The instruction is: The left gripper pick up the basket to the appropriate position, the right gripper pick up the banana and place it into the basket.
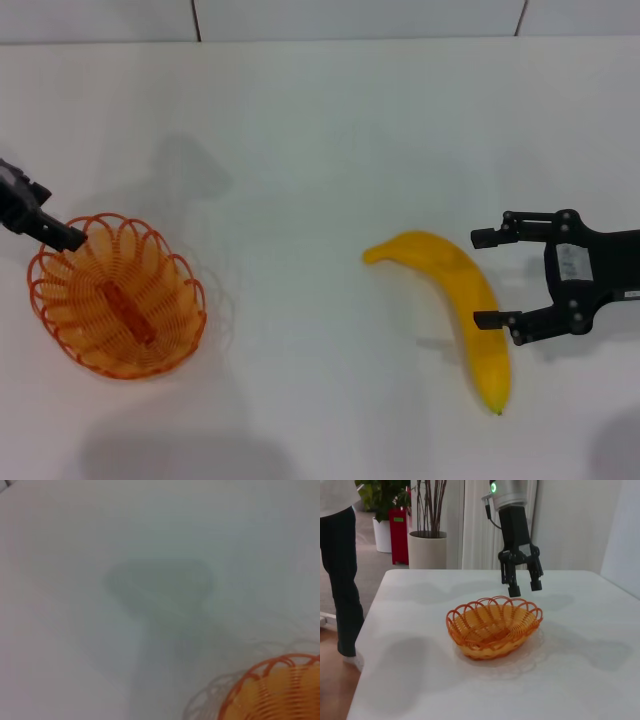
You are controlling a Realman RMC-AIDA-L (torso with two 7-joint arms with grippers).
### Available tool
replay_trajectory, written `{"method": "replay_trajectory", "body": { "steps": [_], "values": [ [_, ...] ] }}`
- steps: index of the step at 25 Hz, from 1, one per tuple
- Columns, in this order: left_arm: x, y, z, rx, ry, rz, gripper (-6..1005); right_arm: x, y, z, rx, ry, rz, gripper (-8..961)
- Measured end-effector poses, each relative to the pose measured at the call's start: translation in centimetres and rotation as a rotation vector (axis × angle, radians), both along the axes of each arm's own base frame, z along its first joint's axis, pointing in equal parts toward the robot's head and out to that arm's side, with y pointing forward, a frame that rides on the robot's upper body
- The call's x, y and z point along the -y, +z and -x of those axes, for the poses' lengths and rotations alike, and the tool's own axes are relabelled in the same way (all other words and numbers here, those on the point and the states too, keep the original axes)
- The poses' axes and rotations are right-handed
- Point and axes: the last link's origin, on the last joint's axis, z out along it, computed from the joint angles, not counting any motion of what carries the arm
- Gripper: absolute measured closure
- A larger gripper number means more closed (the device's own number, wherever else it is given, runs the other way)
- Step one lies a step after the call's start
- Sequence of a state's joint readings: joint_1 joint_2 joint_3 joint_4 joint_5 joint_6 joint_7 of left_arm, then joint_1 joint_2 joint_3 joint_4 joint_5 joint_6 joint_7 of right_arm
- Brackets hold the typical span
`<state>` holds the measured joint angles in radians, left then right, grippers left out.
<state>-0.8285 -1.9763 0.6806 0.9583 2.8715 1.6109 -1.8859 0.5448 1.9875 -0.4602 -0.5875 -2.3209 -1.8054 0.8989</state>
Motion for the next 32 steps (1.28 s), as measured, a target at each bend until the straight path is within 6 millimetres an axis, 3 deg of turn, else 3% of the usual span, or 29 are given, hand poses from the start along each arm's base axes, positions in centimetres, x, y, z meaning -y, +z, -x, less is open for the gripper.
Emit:
{"method": "replay_trajectory", "body": {
  "steps": [7,32],
  "values": [
    [-0.3,-1.7,0.0,-0.026,0.0,-0.004,122,0.0,0.0,0.0,0.0,0.0,0.0,68],
    [-0.3,-3.1,0.0,-0.074,0.008,0.0,122,0.0,0.0,-0.1,0.001,-0.001,-0.001,68]
  ]
}}
